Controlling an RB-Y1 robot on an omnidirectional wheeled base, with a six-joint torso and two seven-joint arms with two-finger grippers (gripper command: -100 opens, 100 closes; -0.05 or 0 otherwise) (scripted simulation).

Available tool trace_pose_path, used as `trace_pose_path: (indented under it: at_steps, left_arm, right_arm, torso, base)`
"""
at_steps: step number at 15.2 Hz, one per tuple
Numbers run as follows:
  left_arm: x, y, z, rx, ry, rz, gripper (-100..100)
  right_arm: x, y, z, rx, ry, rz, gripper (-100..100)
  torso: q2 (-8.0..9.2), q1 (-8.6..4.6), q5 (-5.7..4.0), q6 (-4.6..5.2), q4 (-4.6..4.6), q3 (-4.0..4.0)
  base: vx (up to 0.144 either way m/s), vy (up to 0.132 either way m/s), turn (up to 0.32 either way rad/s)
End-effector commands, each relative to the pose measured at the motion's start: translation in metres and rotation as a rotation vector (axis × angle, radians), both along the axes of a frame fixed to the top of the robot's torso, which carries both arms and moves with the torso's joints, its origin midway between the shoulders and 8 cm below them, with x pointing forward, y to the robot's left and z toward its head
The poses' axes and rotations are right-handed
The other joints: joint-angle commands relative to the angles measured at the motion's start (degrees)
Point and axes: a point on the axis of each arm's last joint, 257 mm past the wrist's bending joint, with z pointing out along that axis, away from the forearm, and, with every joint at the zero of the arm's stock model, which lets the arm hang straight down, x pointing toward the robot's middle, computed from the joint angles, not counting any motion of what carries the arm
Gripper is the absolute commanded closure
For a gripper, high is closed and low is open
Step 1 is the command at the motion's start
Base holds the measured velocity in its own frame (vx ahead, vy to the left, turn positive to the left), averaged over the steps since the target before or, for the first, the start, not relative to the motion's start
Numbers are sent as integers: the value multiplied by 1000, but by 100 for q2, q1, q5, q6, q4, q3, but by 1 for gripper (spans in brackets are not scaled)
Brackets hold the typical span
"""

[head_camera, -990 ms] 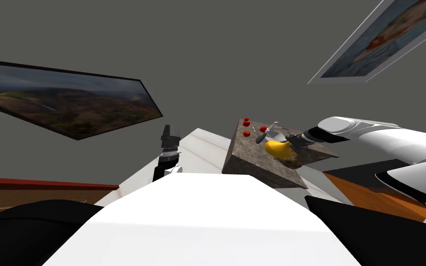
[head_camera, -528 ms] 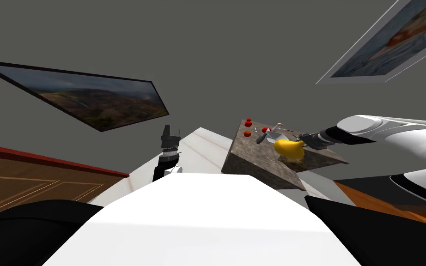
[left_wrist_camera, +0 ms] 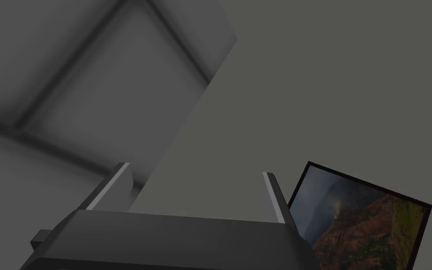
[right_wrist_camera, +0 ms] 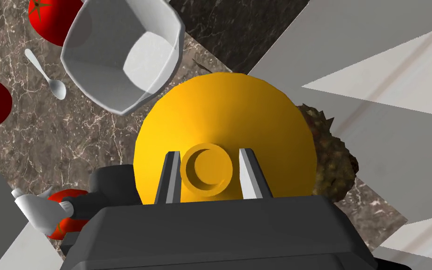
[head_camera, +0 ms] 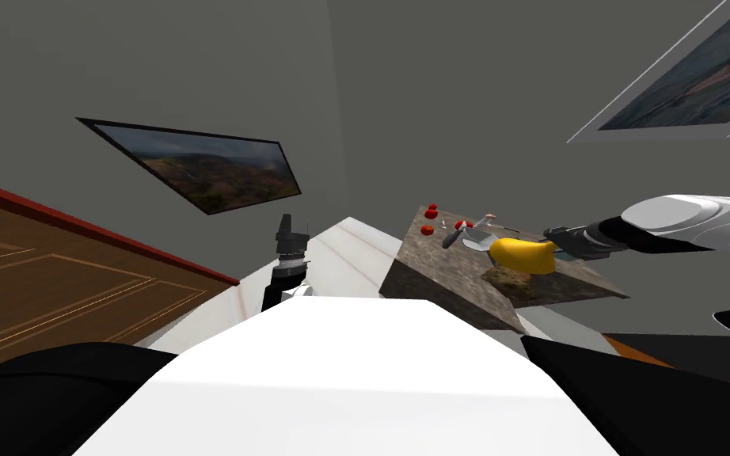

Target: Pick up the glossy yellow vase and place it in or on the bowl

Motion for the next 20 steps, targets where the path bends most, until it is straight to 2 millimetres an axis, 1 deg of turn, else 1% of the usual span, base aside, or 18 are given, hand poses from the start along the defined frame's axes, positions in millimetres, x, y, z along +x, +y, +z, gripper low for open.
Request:
trace_pose_path:
  at_steps: [1, 2, 3, 4, 5, 6, 7, 9, 10, 11, 13, 14, 16, 18, 19, 20]
  left_arm:
    - [0, 0, 0, 0, 0, 0, 0]
    - [0, 0, 0, 0, 0, 0, 0]
    - [0, 0, 0, 0, 0, 0, 0]
    - [0, 0, 0, 0, 0, 0, 0]
    - [0, 0, 0, 0, 0, 0, 0]
    - [0, 0, 0, 0, 0, 0, 0]
    - [0, 0, 0, 0, 0, 0, 0]
    - [0, 0, 0, 0, 0, 0, 0]
    - [0, 0, 0, 0, 0, 0, 0]
    - [0, 0, 0, 0, 0, 0, 0]
    - [0, 0, 0, 0, 0, 0, 0]
    - [0, 0, 0, 0, 0, 0, 0]
    - [0, 0, 0, 0, 0, 0, 0]
    - [0, 0, 0, 0, 0, 0, 0]
    - [0, 0, 0, 0, 0, 0, 0]
    - [0, 0, 0, 0, 0, 0, 0]
  right_arm:
    - [-7, -13, 8, -40, -10, -13, 100]
    - [-16, -26, 17, -78, -17, -31, 100]
    - [-15, -27, 18, -80, -19, -31, 100]
    - [-23, -39, 27, -120, -27, -46, 100]
    - [-23, -39, 27, -120, -27, -46, 100]
    - [-30, -50, 36, -158, -32, -60, 100]
    - [-30, -50, 36, -158, -32, -60, 100]
    - [-45, -70, 52, -228, -37, -84, 100]
    - [-44, -70, 53, -232, -40, -84, 100]
    - [-50, -78, 60, -266, -41, -93, 100]
    - [-50, -78, 60, -266, -41, -93, 100]
    - [-55, -86, 67, -298, -42, -100, 100]
    - [-55, -86, 67, -298, -42, -100, 100]
    - [-64, -98, 78, -357, -41, -110, 100]
    - [-64, -98, 78, -357, -41, -110, 100]
    - [-67, -103, 83, -383, -39, -113, 100]
  torso:
    - [0, 0, 0, 0, 0, 0]
    - [-1, 3, 0, 1, -1, -1]
    - [1, 2, 3, -1, 0, 0]
    - [0, 5, 3, -2, -1, 0]
    - [-2, 6, 7, -7, -1, -2]
    - [-6, 11, 9, -7, -1, -3]
    - [-11, 13, 10, -12, -3, -7]
    - [-12, 23, 19, -10, -1, -6]
    - [-13, 22, 24, -17, -1, -7]
    - [-16, 25, 25, -16, -1, -8]
    - [-21, 30, 27, -16, -3, -11]
    - [-24, 38, 28, -9, -2, -12]
    - [-28, 51, 36, -16, -2, -14]
    - [-33, 61, 43, -22, -1, -16]
    - [-37, 61, 49, -33, -1, -18]
    - [-38, 62, 51, -30, -1, -19]
  base:
    - [-66, -68, 142]
    - [-81, -77, 153]
    - [-72, -77, 157]
    - [-71, -73, 210]
    - [-62, -69, 182]
    - [-56, -63, 183]
    - [-50, -57, 153]
    - [-55, -68, 216]
    - [-52, -77, 211]
    - [-45, -77, 213]
    - [-33, -55, 92]
    - [-21, -31, 110]
    - [-15, -27, 85]
    - [-11, -36, 213]
    - [-19, -58, 196]
    - [-13, -63, 147]
